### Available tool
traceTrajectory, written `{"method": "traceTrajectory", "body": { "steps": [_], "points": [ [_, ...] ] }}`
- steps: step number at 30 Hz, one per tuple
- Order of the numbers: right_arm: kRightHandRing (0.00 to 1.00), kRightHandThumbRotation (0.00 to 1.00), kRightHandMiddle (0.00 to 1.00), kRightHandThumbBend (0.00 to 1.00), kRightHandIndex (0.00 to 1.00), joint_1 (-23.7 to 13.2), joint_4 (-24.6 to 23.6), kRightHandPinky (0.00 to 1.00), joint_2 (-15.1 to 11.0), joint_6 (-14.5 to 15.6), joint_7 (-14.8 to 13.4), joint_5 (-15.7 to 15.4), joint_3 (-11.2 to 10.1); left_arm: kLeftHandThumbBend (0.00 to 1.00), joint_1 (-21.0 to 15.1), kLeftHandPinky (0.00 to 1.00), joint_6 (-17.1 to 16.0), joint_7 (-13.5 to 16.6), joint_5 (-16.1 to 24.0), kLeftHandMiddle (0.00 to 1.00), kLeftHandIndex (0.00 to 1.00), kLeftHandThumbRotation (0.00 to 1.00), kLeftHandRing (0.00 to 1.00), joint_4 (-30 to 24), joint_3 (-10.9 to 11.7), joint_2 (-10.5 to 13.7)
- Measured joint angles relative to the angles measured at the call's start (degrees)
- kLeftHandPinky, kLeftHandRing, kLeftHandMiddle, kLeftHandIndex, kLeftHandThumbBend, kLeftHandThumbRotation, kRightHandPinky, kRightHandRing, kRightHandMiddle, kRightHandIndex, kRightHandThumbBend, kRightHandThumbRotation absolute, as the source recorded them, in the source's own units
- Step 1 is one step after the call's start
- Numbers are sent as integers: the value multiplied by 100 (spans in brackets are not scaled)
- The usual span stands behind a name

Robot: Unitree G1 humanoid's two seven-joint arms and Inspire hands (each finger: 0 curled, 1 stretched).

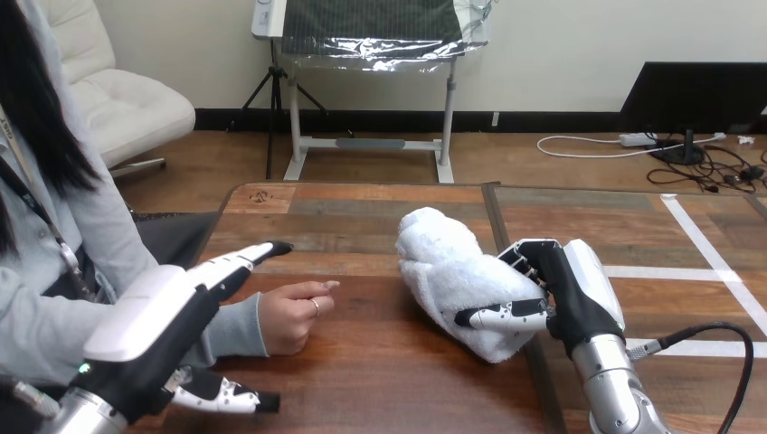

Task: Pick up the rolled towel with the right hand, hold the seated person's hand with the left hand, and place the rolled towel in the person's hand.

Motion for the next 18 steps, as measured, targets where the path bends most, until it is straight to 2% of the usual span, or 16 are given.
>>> {"method": "traceTrajectory", "body": {
  "steps": [9,18],
  "points": [
    [27,0,36,84,42,0,0,22,0,0,-11,-8,17,100,-184,80,9,168,176,89,88,15,87,217,-2,100],
    [27,0,36,84,42,0,0,22,0,0,-34,-16,32,100,-364,79,29,319,280,87,87,12,86,496,-7,201]
  ]
}}
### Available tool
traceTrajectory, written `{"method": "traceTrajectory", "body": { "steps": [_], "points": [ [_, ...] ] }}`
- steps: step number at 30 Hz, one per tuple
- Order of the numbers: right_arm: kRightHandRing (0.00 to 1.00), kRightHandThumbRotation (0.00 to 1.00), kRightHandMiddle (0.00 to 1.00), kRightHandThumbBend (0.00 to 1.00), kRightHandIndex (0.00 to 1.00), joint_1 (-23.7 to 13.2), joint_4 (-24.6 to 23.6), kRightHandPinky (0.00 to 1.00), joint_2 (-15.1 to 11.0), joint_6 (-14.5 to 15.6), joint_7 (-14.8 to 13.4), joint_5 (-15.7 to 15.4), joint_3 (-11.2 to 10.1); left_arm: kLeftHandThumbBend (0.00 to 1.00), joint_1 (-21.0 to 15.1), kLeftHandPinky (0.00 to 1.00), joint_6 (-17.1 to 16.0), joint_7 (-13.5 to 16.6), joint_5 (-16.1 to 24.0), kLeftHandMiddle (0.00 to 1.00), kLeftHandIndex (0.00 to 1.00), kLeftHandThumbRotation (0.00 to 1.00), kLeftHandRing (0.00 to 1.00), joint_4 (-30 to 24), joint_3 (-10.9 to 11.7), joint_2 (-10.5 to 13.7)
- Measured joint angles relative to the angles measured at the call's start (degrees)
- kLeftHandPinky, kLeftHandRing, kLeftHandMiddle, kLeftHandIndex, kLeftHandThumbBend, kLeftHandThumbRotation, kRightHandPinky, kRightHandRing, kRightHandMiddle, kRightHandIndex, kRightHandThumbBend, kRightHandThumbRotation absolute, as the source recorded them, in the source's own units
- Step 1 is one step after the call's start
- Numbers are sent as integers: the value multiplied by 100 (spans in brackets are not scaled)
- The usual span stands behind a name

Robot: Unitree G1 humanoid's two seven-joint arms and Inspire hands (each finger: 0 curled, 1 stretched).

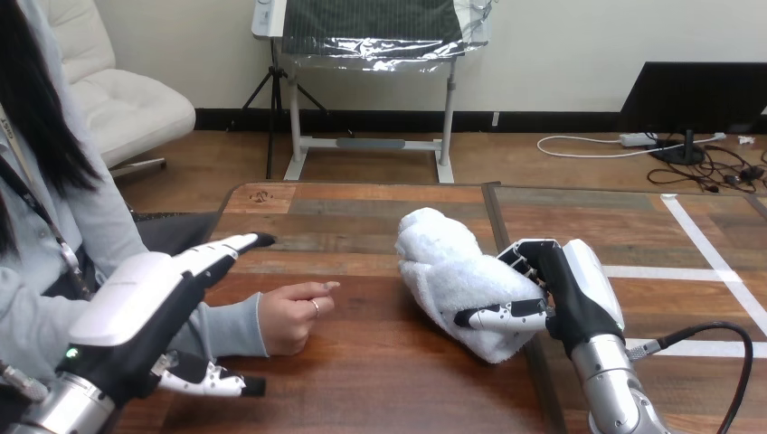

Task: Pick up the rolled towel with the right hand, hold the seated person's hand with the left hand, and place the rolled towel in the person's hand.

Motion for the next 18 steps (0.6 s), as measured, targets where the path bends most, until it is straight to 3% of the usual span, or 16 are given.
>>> {"method": "traceTrajectory", "body": {
  "steps": [10,18],
  "points": [
    [27,0,36,84,42,0,0,22,-1,-2,-12,-12,6,100,-231,78,109,78,200,86,86,9,84,306,-44,102],
    [27,0,36,84,42,1,0,22,-2,-3,-31,-37,9,100,-555,77,127,139,339,85,85,8,83,727,-221,207]
  ]
}}
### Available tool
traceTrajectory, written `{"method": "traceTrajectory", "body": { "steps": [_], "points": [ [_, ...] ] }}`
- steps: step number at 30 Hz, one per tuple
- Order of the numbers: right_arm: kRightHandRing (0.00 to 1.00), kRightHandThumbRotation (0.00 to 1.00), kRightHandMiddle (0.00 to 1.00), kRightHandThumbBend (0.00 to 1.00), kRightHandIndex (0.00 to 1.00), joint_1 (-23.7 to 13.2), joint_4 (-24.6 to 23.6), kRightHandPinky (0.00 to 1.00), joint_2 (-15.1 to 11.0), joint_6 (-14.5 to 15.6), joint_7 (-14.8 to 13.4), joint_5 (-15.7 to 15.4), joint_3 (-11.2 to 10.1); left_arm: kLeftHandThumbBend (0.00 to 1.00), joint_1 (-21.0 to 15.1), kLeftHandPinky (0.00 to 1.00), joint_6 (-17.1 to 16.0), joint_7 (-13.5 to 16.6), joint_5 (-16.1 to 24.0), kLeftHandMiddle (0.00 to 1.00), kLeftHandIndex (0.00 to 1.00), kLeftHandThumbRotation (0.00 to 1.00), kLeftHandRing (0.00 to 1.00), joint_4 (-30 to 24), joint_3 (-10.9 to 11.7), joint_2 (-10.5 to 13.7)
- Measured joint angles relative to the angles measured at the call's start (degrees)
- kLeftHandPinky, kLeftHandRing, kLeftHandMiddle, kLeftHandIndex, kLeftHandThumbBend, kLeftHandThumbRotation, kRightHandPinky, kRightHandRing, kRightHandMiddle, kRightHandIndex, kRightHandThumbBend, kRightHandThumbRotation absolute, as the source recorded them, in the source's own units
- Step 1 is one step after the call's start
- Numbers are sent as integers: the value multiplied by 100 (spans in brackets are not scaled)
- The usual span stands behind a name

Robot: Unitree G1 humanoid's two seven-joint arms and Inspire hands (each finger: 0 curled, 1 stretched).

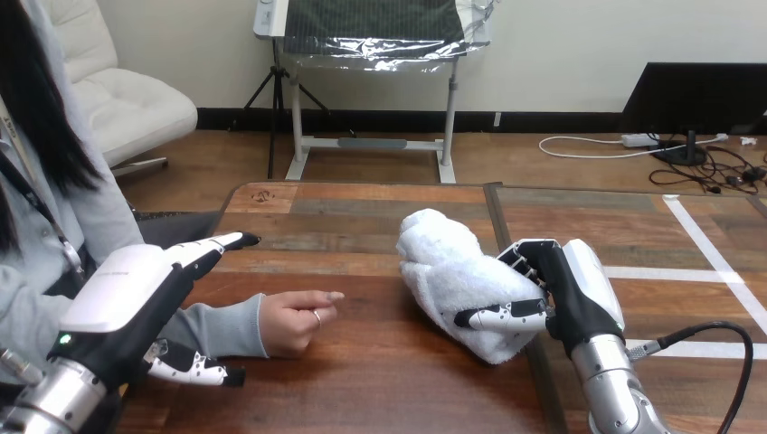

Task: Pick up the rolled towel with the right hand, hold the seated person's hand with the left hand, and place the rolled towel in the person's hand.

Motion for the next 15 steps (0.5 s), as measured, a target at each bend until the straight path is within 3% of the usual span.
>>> {"method": "traceTrajectory", "body": {
  "steps": [15],
  "points": [
    [27,0,36,84,42,15,0,22,2,-62,0,-2,3,100,-785,80,150,-13,47,85,85,10,85,1081,-409,62]
  ]
}}
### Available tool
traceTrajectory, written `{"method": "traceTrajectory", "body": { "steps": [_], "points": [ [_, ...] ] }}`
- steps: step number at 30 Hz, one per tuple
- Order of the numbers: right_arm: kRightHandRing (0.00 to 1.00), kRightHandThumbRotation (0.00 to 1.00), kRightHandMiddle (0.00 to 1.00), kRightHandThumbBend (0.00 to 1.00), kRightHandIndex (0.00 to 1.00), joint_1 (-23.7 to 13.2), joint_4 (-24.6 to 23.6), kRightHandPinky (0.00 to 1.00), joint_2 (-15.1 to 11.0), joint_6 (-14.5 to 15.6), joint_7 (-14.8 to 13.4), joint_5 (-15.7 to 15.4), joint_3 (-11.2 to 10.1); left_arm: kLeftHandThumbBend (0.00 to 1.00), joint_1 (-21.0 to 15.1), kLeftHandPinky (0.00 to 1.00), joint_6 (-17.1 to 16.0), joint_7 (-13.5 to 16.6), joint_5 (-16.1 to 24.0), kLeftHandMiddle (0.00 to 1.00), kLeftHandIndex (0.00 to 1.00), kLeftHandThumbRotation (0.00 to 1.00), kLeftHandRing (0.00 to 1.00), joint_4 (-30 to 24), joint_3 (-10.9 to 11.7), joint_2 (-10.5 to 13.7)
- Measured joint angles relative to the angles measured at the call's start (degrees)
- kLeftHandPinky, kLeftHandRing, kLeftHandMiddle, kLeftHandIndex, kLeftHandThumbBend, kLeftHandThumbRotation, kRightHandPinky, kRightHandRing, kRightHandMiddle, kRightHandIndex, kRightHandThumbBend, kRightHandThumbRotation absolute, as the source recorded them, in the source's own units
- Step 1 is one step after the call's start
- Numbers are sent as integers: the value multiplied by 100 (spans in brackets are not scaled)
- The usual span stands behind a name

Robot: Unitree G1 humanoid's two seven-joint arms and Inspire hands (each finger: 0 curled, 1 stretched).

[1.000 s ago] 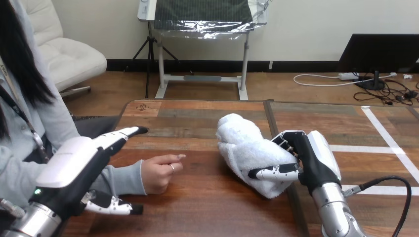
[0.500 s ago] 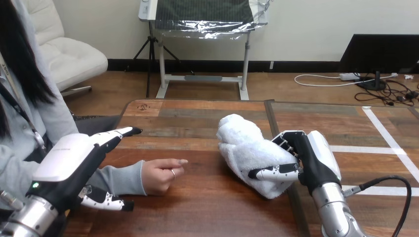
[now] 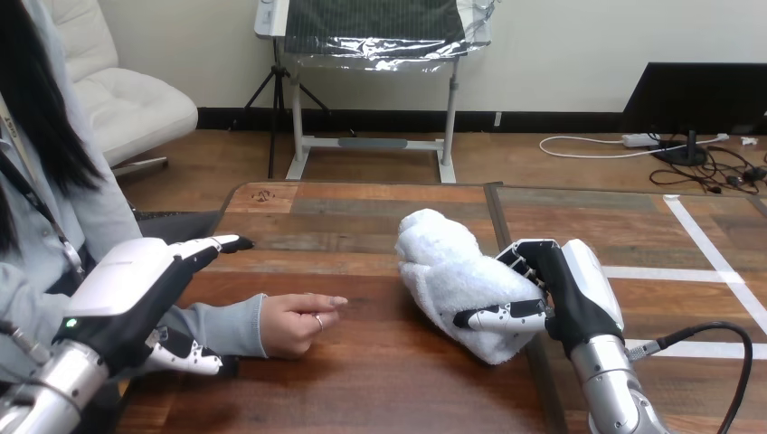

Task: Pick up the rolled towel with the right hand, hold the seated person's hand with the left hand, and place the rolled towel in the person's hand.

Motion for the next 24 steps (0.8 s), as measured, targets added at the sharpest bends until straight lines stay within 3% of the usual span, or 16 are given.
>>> {"method": "traceTrajectory", "body": {
  "steps": [24],
  "points": [
    [26,0,35,84,42,41,0,21,6,-171,-3,-20,32,100,-1216,82,75,185,254,84,84,20,84,2069,-883,11]
  ]
}}
